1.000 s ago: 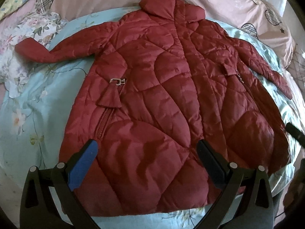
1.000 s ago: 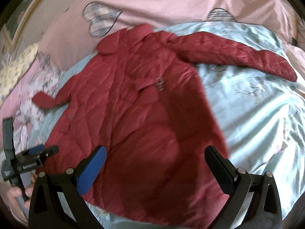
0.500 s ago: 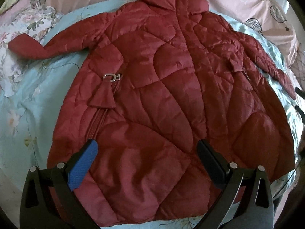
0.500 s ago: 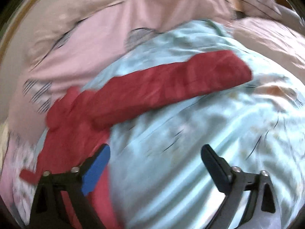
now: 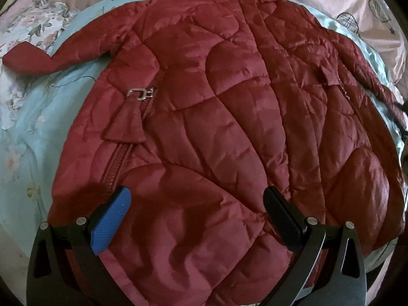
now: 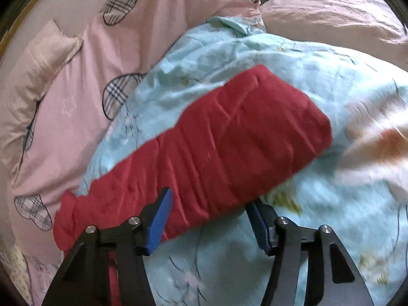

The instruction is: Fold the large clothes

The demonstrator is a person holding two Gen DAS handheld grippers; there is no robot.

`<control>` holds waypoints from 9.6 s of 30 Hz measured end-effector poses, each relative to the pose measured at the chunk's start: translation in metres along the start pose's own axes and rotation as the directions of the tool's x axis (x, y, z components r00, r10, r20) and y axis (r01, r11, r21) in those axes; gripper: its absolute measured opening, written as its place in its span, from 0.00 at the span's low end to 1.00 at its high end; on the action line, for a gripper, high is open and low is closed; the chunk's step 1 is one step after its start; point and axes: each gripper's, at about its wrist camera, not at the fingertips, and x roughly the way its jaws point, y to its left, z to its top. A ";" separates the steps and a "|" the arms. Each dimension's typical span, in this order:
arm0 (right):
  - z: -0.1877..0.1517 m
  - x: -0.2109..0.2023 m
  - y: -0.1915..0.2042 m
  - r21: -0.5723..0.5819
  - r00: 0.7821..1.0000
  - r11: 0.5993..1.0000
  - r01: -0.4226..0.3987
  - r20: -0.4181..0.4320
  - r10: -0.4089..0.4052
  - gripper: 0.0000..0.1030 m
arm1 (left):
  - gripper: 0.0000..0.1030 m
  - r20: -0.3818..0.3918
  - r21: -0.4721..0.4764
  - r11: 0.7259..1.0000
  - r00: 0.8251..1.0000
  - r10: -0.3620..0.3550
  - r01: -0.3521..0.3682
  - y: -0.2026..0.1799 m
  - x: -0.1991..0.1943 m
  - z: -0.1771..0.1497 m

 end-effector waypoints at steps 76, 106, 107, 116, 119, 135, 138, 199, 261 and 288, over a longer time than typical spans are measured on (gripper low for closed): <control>-0.388 0.045 0.351 -0.771 0.853 0.365 -0.521 -0.488 0.187 0.26 | 0.12 0.126 -0.258 0.678 0.720 -0.682 0.688 0.104 0.072 0.221; -0.250 0.111 0.275 -0.738 0.970 0.644 -0.203 -0.241 0.029 0.35 | 0.34 0.302 -0.002 0.968 0.923 -0.239 0.251 0.074 0.018 0.198; -0.251 0.111 0.276 -0.738 0.970 0.643 -0.205 -0.242 0.031 0.35 | 0.34 0.276 0.003 0.975 0.937 -0.215 0.223 0.068 0.031 0.200; -0.256 0.072 0.287 -0.772 0.975 0.598 -0.217 -0.197 0.101 0.37 | 0.34 0.161 -0.063 0.975 0.966 -0.203 0.215 0.072 0.092 0.200; -0.271 0.072 0.301 -0.824 0.978 0.528 -0.203 -0.197 0.070 0.44 | 0.34 0.162 -0.054 0.980 0.970 -0.182 0.193 0.067 0.093 0.201; -0.274 0.086 0.280 -0.817 0.974 0.540 -0.200 -0.228 0.016 0.47 | 0.37 0.157 -0.071 0.965 0.958 -0.240 0.253 0.067 0.073 0.188; -0.271 0.066 0.272 -0.812 0.972 0.542 -0.217 -0.232 0.041 0.48 | 0.43 0.170 -0.081 0.959 0.952 -0.255 0.271 0.073 0.062 0.178; -0.292 -0.036 0.217 -0.757 0.929 0.548 -0.357 -0.350 0.122 0.53 | 0.08 0.519 -0.378 0.888 0.854 -0.031 0.262 0.261 -0.021 0.166; -0.194 0.069 0.288 -0.363 0.799 0.759 -0.540 -0.505 0.326 0.09 | 0.52 0.307 0.217 0.925 0.878 -0.367 0.311 -0.077 0.005 0.160; -0.201 0.005 0.287 -0.694 0.966 0.680 -0.237 -0.091 0.243 0.33 | 0.52 0.257 -0.046 0.990 0.960 -0.114 0.130 0.030 0.066 0.209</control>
